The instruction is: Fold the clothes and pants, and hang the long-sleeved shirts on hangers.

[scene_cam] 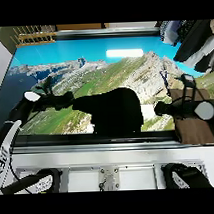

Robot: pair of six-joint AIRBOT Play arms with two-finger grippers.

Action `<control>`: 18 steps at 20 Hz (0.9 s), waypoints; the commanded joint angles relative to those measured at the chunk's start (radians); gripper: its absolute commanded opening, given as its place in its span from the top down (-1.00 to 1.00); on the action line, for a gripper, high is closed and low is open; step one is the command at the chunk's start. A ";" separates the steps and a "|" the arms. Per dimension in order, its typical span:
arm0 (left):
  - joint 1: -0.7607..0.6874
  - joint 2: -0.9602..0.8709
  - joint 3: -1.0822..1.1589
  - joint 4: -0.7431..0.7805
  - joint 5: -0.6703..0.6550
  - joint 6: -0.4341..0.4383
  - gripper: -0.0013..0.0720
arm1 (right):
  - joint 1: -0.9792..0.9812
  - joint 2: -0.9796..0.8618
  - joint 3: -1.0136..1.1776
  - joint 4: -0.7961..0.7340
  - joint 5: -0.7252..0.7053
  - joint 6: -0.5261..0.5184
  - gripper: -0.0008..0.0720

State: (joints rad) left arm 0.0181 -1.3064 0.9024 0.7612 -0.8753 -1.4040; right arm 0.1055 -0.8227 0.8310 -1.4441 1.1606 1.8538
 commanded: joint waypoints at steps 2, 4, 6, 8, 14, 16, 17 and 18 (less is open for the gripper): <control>0.055 0.071 0.000 0.033 -0.026 0.002 0.93 | 0.000 -0.214 -0.129 0.117 -0.151 -0.050 -0.97; 0.053 0.072 0.000 0.034 -0.033 0.002 0.93 | 0.000 -0.341 -0.127 0.266 -0.211 -0.188 -0.97; 0.053 0.072 0.000 0.034 -0.042 0.002 0.93 | 0.000 -0.439 -0.126 0.418 -0.275 -0.292 -0.97; 0.053 0.072 0.000 0.034 -0.041 0.002 0.93 | 0.000 -0.505 -0.126 0.545 -0.325 -0.372 -0.97; 0.053 0.072 0.000 0.034 -0.029 0.002 0.93 | 0.042 -0.566 -0.124 0.697 -0.394 -0.473 -0.28; 0.057 0.073 0.001 0.034 -0.029 0.003 0.93 | 0.049 -0.559 -0.101 0.690 -0.388 -0.504 0.93; 0.076 0.077 0.010 0.035 -0.032 0.003 0.93 | 0.039 -0.537 -0.071 0.650 -0.372 -0.504 0.92; 0.109 0.091 0.038 0.051 -0.039 0.002 0.93 | 0.018 -0.506 -0.022 0.579 -0.330 -0.500 0.93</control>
State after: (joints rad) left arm 0.0891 -1.2293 0.9127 0.7971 -0.9096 -1.4010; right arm 0.1379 -1.3609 0.7464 -0.8059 0.7990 1.3853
